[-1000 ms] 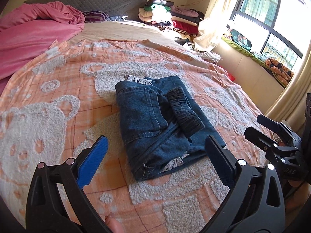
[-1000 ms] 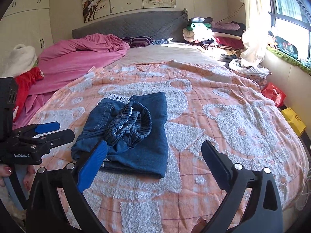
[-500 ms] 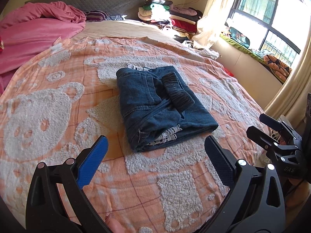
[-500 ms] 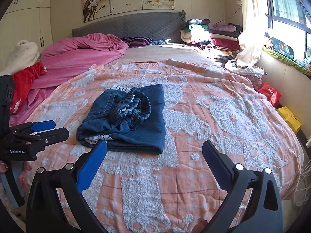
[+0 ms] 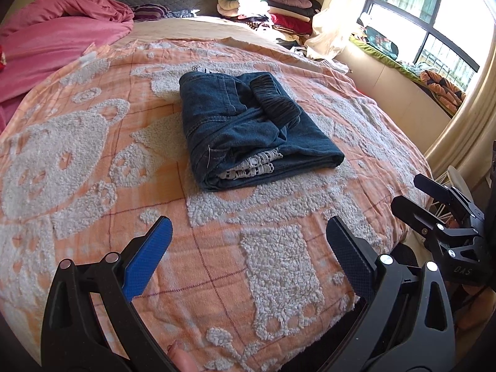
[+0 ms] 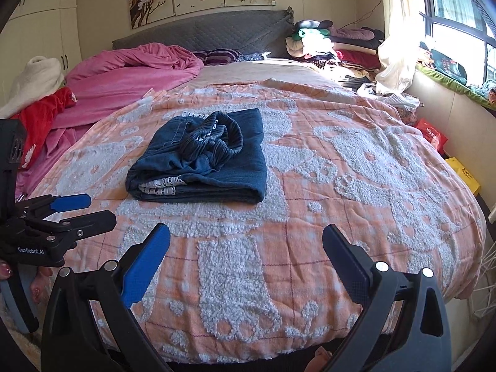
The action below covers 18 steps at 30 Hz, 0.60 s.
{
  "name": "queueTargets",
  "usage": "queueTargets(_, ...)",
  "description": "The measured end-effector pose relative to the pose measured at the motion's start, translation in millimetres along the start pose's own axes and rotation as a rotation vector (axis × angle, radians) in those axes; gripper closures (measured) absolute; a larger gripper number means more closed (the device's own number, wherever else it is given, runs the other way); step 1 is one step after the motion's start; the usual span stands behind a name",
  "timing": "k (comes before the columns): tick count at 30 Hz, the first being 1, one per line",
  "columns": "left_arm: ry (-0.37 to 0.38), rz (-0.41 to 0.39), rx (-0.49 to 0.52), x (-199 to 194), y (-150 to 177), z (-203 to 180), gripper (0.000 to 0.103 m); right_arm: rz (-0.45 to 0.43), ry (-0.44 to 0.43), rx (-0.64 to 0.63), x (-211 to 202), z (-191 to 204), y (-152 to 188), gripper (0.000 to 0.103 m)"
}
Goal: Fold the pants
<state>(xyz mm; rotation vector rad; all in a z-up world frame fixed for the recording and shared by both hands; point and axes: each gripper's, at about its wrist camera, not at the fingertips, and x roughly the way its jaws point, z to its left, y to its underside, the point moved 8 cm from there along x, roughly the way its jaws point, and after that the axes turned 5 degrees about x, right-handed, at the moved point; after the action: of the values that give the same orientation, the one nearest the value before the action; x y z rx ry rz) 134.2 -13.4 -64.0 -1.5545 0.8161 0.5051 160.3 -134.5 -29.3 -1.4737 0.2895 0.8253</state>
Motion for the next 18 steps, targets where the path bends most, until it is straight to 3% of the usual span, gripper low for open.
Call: queueTargets(18,-0.011,0.058,-0.025,6,34,0,0.009,0.008,0.026,-0.011,-2,0,13,0.005)
